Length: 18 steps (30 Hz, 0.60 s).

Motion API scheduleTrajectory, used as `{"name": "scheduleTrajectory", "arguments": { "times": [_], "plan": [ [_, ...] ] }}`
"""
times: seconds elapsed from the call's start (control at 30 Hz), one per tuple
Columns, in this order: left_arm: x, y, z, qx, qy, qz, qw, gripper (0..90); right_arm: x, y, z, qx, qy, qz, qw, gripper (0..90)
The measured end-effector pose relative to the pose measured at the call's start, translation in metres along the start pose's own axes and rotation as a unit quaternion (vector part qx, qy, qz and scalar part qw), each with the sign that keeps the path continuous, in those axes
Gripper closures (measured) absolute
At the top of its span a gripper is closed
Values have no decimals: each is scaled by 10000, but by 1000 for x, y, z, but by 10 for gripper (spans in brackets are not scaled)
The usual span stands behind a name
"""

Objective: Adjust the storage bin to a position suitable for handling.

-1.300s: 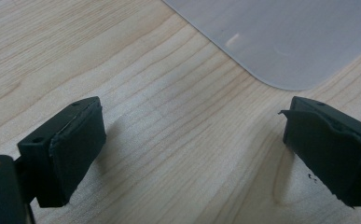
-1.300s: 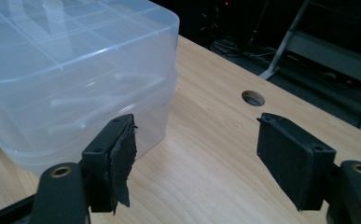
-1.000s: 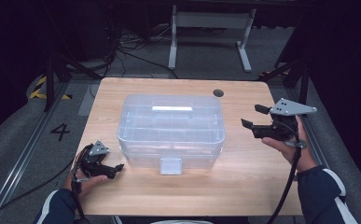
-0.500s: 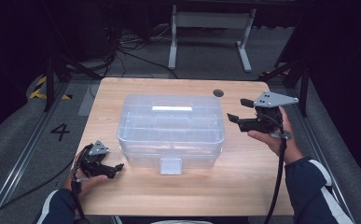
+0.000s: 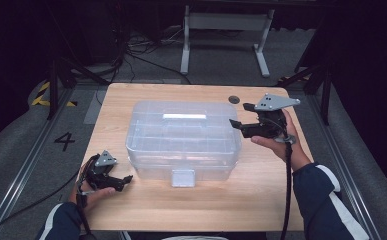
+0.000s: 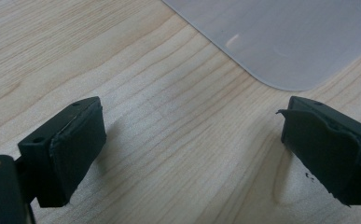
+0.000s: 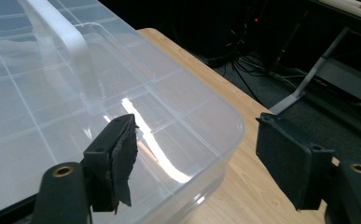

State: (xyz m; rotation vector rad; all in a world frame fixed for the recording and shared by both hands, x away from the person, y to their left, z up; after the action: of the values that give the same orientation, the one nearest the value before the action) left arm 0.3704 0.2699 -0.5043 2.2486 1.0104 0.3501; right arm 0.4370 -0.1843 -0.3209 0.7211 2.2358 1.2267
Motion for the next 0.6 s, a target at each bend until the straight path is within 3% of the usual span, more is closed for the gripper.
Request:
{"name": "scheduleTrajectory", "arguments": {
  "times": [0.13, 0.2, 0.6],
  "plan": [
    [0, 0, 0, 2, -2, 2, 10000, 69, 2, 3, 5, -10, 60, -1, 10000, 296],
    [2, 1, 0, 1, 52, 104, 9999, 69, 3, 5, 7, -39, 112, 1, 9999, 299],
    [2, 1, 0, -39, 38, 70, 10000, 70, 22, 16, 27, 72, 328, -229, 9992, 353]
  ]
}}
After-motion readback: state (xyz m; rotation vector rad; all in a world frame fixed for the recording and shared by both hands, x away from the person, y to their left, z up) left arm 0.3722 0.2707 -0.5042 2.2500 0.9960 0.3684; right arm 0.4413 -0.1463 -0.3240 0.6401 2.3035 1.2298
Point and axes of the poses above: each handheld gripper's, and its own axes: z roughly forward along the jaws, y roughly out of its top, x roughly to its left, the point moved 3 cm from there along z, roughly forward along the jaws, and after that the axes turned 1 degree about x, right-handed, at the moved point
